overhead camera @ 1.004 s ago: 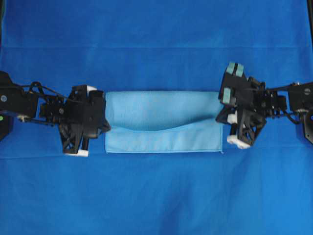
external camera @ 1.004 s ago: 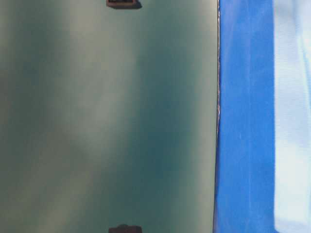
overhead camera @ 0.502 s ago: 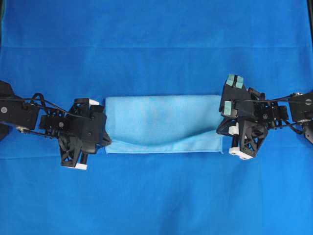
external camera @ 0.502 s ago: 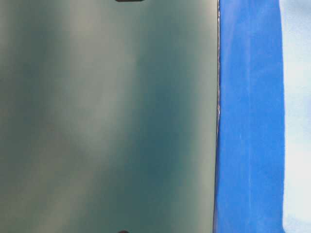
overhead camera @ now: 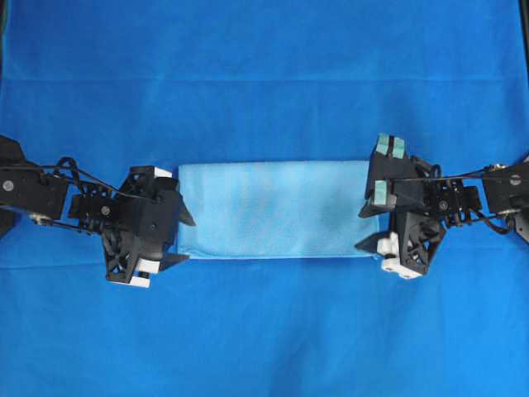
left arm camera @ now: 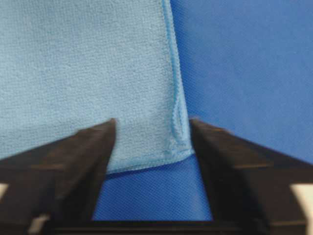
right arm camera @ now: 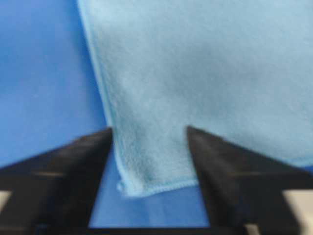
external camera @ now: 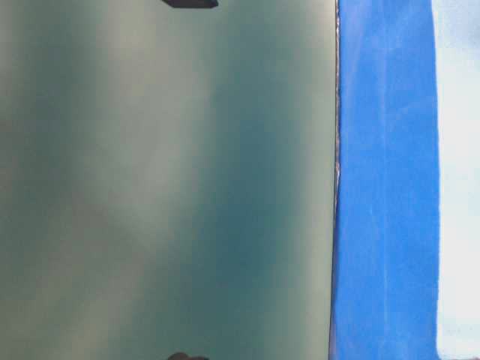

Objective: Fold the light blue towel.
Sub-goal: 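Pull the far edge toward the near edge, folding the towel in half, then open both grippers and lift away from the folded edge, then grasp the folded strip's ends with both grippers and lift it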

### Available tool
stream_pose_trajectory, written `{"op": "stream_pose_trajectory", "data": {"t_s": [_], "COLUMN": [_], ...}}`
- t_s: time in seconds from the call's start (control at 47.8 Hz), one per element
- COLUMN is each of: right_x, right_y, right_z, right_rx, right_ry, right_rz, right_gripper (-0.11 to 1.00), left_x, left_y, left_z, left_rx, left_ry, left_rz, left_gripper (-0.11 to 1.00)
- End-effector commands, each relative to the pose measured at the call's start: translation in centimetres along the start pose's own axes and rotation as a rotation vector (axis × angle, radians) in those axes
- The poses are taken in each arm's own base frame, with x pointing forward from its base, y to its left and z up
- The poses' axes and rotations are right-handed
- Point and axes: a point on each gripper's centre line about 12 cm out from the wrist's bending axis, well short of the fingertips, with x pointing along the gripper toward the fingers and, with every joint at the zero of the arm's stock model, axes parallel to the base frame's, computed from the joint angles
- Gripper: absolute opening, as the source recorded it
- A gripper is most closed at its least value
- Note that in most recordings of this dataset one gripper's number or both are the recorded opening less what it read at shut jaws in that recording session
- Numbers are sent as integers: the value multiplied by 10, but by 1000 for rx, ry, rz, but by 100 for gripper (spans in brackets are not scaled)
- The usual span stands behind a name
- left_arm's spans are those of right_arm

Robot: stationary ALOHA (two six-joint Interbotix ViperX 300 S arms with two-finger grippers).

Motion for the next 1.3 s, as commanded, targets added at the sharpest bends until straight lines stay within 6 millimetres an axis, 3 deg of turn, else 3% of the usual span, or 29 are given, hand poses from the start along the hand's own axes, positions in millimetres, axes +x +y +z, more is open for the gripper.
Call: {"op": "stream_pose_trajectory", "data": {"t_s": [0.0, 0.063, 0.188, 0.481, 0.69, 0.941, 1.276], "right_x": [-3, -5, -8, -13, -16, -11, 14], "right_y": [5, 6, -1, -59, -86, -95, -111], "right_z": [9, 10, 13, 25, 28, 26, 10], "right_rx": [-3, -9, -7, 58, 75, 71, 100], "right_ry": [-27, -31, -33, -33, -42, -26, 38], "right_rz": [15, 16, -4, -151, -216, -238, -256], "right_gripper": [66, 60, 59, 59, 59, 59, 58], "left_x": [-7, -9, -11, -14, -15, -9, 1], "left_y": [0, 1, 13, 62, 85, 103, 118], "left_z": [9, 10, 9, 9, 5, -4, -24], "left_rx": [3, 1, -18, -16, -24, -53, -99], "left_ry": [-37, -41, -40, -39, -28, 0, 66], "left_rz": [-1, 3, 29, 144, 197, 233, 254], "left_gripper": [70, 75, 71, 71, 71, 70, 66]}}
